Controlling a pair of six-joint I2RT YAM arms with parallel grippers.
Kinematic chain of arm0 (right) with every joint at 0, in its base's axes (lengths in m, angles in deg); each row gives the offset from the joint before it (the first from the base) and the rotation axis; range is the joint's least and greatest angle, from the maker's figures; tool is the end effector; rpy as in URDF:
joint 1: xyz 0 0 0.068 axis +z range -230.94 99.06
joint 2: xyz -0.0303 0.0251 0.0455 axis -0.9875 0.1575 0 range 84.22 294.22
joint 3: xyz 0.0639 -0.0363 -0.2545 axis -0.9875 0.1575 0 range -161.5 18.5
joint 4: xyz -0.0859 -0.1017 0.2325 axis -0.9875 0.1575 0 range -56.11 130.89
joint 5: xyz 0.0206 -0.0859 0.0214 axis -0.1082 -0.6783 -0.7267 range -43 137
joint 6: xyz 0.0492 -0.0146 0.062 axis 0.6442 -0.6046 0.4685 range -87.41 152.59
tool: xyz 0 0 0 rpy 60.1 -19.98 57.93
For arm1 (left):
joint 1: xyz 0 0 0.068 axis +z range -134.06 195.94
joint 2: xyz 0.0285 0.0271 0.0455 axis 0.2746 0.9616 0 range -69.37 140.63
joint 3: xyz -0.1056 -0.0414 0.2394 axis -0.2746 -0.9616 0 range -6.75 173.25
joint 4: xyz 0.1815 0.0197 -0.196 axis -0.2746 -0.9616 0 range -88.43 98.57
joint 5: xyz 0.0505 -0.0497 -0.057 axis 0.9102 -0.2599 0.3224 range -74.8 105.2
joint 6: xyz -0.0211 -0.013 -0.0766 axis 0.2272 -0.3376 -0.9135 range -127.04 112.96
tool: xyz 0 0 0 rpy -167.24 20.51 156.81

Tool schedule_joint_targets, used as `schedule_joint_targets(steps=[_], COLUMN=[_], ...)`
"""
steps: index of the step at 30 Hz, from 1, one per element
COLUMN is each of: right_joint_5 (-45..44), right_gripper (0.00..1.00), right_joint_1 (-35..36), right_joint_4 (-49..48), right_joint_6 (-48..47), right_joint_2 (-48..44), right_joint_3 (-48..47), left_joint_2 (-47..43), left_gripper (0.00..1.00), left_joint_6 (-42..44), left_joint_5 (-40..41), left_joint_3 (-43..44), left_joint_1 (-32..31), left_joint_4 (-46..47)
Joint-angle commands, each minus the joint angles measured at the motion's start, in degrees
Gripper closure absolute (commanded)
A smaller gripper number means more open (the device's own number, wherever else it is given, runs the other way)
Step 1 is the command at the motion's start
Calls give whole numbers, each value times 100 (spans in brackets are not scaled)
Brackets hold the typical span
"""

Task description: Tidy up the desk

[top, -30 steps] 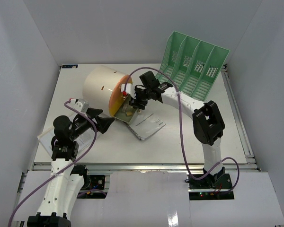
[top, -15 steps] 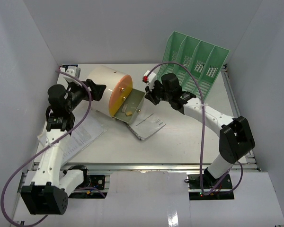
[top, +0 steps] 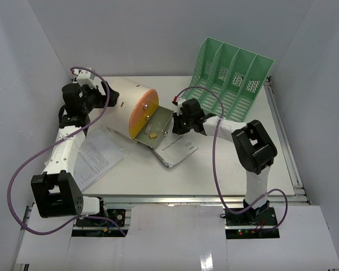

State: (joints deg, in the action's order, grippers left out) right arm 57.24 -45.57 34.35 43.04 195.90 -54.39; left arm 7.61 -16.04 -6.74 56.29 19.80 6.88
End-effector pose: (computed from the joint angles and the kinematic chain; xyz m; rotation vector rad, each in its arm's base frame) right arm 0.3669 0.2756 0.1500 -0.5963 2.2420 0.6192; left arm 0.3555 -0.0022 0.3230 0.0622 1.8423 -0.4152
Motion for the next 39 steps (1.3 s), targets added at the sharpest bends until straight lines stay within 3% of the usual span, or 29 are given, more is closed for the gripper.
schedule_joint_targets(steps=[1,6,16,22,27,29,33,36,39], right_joint_5=[638,1471,2294,2465,2188,1483,297,181,1173], right_gripper=[92,92,92,92,92,92,92,89,70], right_joint_1=[13,92,215,133,73,128,136,-13,-508], right_joint_4=[-85,-338,-1606,-1801,-1168,-492,-481,-470,-367], right_joint_6=[824,1600,2964,2994,1145,-982,-2908,-3827,-3904], right_joint_2=[651,1233,1802,1749,989,270,-865,-1944,-2649], right_joint_3=[-898,-1771,-2655,-2380,-1736,-1339,-102,916,1409], left_joint_2=[-1,-43,5,-37,-169,-270,-645,-1197,-1579], left_gripper=[2,2,2,2,2,2,2,2,2], left_joint_6=[174,240,95,-23,-271,-581,-1013,-1265,-1391], left_joint_5=[-341,-758,-1026,-697,134,652,1512,1545,914], left_joint_3=[-64,-363,-685,-658,-307,-53,139,124,91], left_joint_1=[-8,-8,-8,-5,106,181,220,220,220], left_joint_4=[-61,11,121,49,-80,-174,-23,23,-292])
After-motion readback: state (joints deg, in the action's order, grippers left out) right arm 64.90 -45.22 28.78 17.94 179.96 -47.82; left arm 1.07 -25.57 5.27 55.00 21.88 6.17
